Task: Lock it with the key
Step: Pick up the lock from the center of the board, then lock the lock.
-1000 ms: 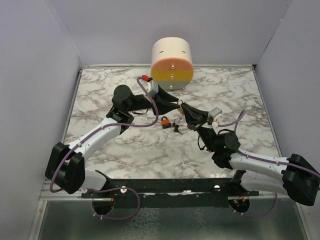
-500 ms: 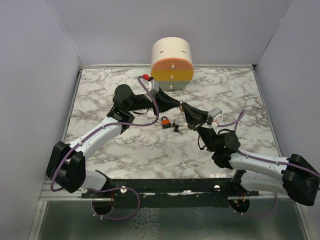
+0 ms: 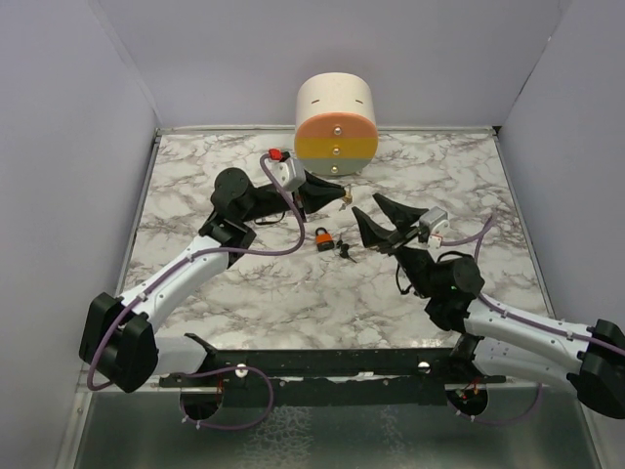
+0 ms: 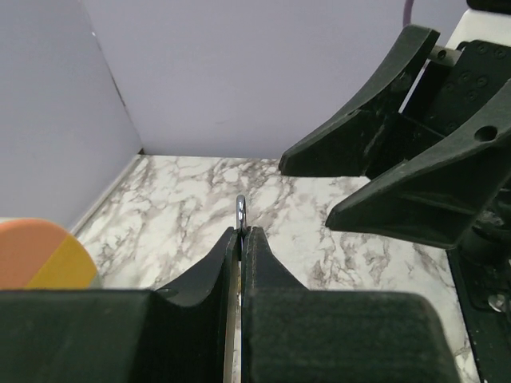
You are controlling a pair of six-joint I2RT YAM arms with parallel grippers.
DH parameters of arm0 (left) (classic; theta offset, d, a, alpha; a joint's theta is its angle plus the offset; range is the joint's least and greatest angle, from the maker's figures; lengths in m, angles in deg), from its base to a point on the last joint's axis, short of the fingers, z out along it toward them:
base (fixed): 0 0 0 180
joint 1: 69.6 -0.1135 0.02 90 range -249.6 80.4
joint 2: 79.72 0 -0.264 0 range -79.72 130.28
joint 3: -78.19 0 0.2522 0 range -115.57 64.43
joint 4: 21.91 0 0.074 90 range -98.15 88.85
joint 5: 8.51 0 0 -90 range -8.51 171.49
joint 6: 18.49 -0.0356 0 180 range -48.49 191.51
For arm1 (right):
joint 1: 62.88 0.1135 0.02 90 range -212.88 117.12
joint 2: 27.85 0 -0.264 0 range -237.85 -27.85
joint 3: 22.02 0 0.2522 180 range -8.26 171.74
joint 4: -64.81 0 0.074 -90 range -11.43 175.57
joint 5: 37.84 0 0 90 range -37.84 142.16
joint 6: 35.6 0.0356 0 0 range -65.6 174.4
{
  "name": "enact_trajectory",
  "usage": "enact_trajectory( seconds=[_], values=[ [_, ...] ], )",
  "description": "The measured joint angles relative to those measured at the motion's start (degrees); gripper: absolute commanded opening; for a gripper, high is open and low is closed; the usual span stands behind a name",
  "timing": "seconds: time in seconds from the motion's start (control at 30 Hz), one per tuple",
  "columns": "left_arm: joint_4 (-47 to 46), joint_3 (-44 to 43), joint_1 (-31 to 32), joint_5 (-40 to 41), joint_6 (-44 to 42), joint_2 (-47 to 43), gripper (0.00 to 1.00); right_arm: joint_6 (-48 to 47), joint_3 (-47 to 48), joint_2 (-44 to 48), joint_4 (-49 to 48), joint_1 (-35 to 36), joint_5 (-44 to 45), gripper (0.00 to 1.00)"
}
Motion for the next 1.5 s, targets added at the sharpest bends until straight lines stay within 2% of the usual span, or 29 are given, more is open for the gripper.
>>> enact_trajectory(
  seconds=[0.23, 0.33, 0.47, 0.57, 0.6, 0.67, 0.73, 0.87, 0.93, 1.07, 1.23, 1.5],
  values=[
    [4.59, 0.0, 0.0, 3.13, -4.15, -2.97, 0.0, 1.31, 3.06, 3.21, 10.27, 0.0, 0.13, 0.54],
    [6.45, 0.0, 0.0, 3.13, -5.25, -4.04, 0.0, 1.36, 4.28, 2.58, 14.47, 0.0, -0.02, 0.62],
    [9.05, 0.0, -0.02, 3.15, -6.99, -5.79, 0.0, 1.33, 4.33, 2.12, 17.99, -0.85, -1.42, 0.67],
    [11.37, -0.15, 0.0, 3.17, -8.57, -7.45, 0.0, 2.43, 4.35, 2.34, 19.17, -4.92, -5.42, 0.73],
    [11.8, -0.2, 0.0, 3.26, -9.09, -7.87, 0.0, 3.58, 4.37, 2.49, 19.54, -8.24, -8.13, 0.77],
    [13.09, -0.28, 0.0, 3.72, -10.14, -8.7, 0.0, 5.44, 4.68, 2.54, 19.82, -13.7, -11.52, 0.95],
    [14.75, -0.42, 0.0, 4.52, -11.21, -9.4, 0.0, 8.81, 5.11, 2.32, 19.74, -20.94, -16.92, 1.0],
    [17.92, -1.25, 0.0, 6.36, -13.16, -9.77, 0.0, 15.06, 5.7, -0.09, 17.55, -31.01, -26.43, 1.0],
    [18.88, -1.27, 0.0, 6.95, -13.77, -9.97, 0.0, 17.14, 5.7, -1.4, 16.85, -32.79, -30.12, 1.0],
    [20.44, -1.25, 0.0, 7.39, -14.4, -10.23, 0.0, 19.17, 5.6, -2.47, 15.15, -33.16, -38.6, 0.96],
    [21.16, -1.27, 0.0, 6.91, -14.36, -10.25, 0.0, 18.56, 5.57, -2.43, 12.81, -33.16, -48.59, 0.79],
    [18.71, -2.1, 0.0, -3.45, -12.33, -10.14, 0.0, 18.25, 5.68, -4.92, 10.49, -33.16, -57.11, 0.7]
  ],
)
